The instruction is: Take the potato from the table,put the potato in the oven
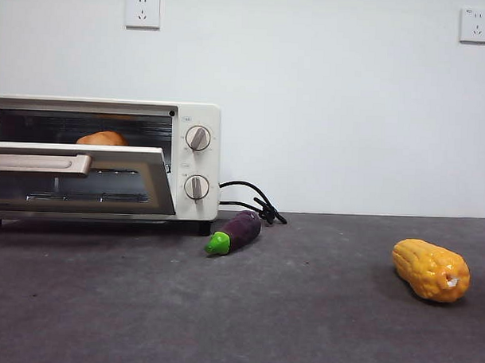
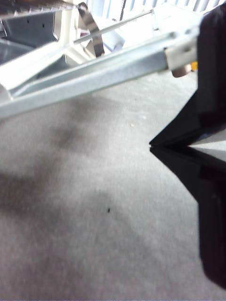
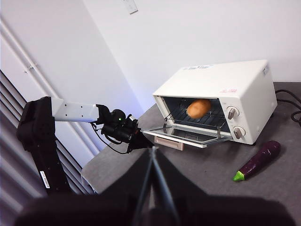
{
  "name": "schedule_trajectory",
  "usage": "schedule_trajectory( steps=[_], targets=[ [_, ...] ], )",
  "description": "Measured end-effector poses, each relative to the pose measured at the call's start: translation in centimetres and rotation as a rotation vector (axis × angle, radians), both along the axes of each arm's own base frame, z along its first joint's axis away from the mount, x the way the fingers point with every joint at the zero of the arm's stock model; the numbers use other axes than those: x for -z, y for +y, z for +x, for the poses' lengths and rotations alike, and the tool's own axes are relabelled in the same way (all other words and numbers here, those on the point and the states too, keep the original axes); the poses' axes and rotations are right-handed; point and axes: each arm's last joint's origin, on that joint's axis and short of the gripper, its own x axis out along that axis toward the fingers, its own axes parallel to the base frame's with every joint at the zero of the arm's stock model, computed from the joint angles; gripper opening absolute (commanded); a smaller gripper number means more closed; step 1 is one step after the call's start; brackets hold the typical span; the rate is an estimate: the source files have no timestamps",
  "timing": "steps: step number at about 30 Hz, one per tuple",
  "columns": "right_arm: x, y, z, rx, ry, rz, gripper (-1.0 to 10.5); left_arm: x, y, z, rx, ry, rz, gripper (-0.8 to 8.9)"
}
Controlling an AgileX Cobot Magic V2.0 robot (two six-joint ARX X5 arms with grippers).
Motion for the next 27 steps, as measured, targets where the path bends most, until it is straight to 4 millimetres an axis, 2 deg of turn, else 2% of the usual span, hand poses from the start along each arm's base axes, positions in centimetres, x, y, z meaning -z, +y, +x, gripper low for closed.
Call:
schedule_trajectory(
  steps=[6,16,27],
  targets=[
    [0.0,0.0,0.0,0.000,0.000,0.000,-0.1,-1.5,0.2,0.8,-0.001,-0.067,-0.022,-0.07],
    [0.0,0.0,0.0,0.000,-0.001,0.000,-0.1,-6.2,0.7,2.3,-0.024,-0.190,0.024,-0.07],
    [0.0,0.0,0.0,0.000,-0.004,-0.003,0.0,-8.8,0.3,4.4,-0.040,-0.292,0.053,-0.06]
  ],
)
